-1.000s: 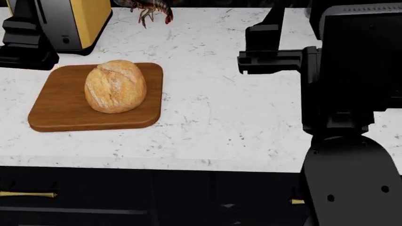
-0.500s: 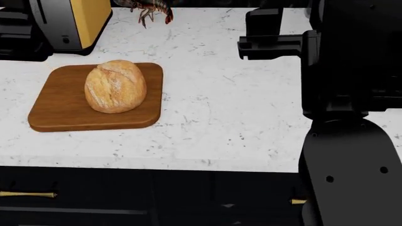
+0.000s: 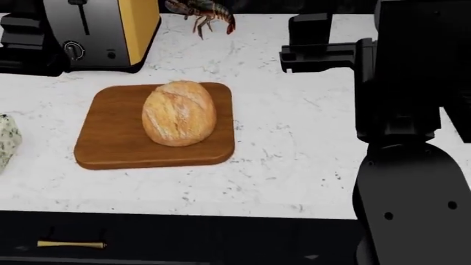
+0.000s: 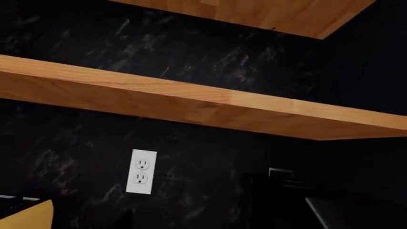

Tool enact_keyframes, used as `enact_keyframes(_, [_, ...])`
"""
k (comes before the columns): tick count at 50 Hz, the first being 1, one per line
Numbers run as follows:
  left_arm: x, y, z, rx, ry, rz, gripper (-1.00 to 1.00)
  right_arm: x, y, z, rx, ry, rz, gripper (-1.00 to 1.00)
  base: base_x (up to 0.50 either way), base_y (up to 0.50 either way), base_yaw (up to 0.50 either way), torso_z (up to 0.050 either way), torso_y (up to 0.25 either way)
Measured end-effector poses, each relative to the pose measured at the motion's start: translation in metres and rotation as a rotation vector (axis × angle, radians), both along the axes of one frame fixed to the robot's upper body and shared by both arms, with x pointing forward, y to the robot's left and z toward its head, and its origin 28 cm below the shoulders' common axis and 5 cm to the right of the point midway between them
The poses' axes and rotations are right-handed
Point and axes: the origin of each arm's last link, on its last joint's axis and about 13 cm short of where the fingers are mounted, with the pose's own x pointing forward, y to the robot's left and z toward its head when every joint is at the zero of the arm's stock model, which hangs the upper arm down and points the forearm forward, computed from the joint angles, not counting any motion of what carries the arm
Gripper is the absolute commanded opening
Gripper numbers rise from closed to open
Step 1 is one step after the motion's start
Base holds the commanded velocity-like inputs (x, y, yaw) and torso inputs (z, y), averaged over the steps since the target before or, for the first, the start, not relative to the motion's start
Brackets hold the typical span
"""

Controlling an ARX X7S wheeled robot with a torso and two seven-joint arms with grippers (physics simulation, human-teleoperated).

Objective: Pick up the wedge of cheese and place it on the slice of bread to prepare a simple cheese on bread dish.

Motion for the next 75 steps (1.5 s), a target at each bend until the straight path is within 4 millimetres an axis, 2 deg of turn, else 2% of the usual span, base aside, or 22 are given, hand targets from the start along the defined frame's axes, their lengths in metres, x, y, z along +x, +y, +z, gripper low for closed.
enact_keyframes(14, [0.000, -0.001, -0.001, 0.007, -0.001, -0.001, 1.00, 0.000, -0.001, -0.004, 0.004, 0.006, 0.000, 1.00, 0.20, 0.24, 0.00, 0.000, 0.000])
enact_keyframes(58, [-0.001, 0.002, -0.010, 0.010, 0.016, 0.011, 1.00, -0.001, -0.005, -0.012, 0.010, 0.024, -0.020, 1.00, 0.21, 0.00, 0.00, 0.000, 0.000])
enact_keyframes(75, [-0.001, 0.002, -0.014, 0.007, 0.025, 0.014, 1.00, -0.002, -0.005, -0.015, 0.013, 0.034, -0.026, 1.00, 0.01, 0.00, 0.00, 0.000, 0.000])
